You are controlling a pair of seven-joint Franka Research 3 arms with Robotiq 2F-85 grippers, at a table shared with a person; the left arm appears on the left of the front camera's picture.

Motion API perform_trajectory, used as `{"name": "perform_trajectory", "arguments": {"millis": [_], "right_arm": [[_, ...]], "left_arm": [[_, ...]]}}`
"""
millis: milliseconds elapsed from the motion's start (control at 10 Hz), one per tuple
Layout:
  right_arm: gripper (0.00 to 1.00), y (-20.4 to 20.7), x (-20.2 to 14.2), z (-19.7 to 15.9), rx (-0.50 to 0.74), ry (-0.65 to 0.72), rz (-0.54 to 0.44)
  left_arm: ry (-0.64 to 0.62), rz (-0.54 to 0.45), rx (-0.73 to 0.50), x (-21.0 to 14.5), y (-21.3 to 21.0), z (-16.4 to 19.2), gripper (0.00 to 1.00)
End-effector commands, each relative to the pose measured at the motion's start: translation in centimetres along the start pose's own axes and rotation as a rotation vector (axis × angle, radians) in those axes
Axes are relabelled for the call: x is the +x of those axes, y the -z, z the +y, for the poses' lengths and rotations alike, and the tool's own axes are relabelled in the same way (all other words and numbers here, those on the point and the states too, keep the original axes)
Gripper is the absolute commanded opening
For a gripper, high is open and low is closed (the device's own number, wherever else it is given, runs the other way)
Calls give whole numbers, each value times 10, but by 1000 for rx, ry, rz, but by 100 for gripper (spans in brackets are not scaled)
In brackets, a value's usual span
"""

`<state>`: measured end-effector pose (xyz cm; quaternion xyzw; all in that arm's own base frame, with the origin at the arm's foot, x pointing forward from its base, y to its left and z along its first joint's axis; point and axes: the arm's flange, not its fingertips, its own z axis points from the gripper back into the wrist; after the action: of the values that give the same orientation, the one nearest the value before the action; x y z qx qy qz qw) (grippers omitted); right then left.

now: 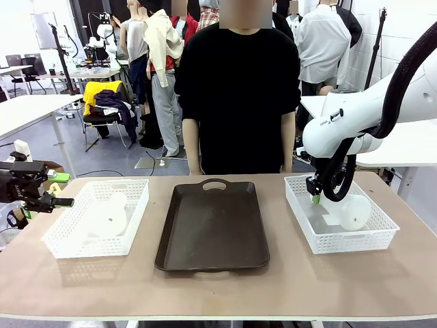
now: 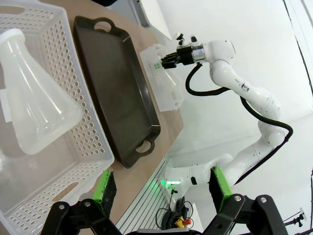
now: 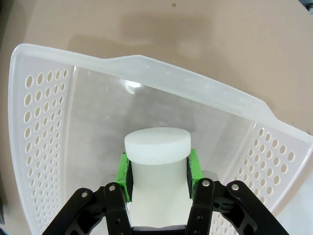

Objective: Prepare the laboratory tools.
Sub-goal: While moving the picked Big flask to the Handle tray indicated by the person, stop as directed by the person.

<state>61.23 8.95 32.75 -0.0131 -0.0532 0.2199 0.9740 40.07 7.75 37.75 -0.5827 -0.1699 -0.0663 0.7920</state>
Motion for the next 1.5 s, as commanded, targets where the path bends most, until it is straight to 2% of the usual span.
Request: {"name": "perform_trajectory", "arguments": {"millis": [0, 400, 600, 1400], "right_arm": [[0, 0, 0, 0, 0, -7, -1], [0, 0, 0, 0, 0, 0, 0], [0, -21, -11, 7, 24, 39, 12], [0, -122, -75, 39, -36, 181, -113]], "left_arm": [[9, -3, -11, 0, -2, -2, 100], [9, -3, -11, 0, -2, -2, 100], [9, -3, -11, 0, -2, -2, 100], [9, -3, -11, 0, -2, -2, 100]]}}
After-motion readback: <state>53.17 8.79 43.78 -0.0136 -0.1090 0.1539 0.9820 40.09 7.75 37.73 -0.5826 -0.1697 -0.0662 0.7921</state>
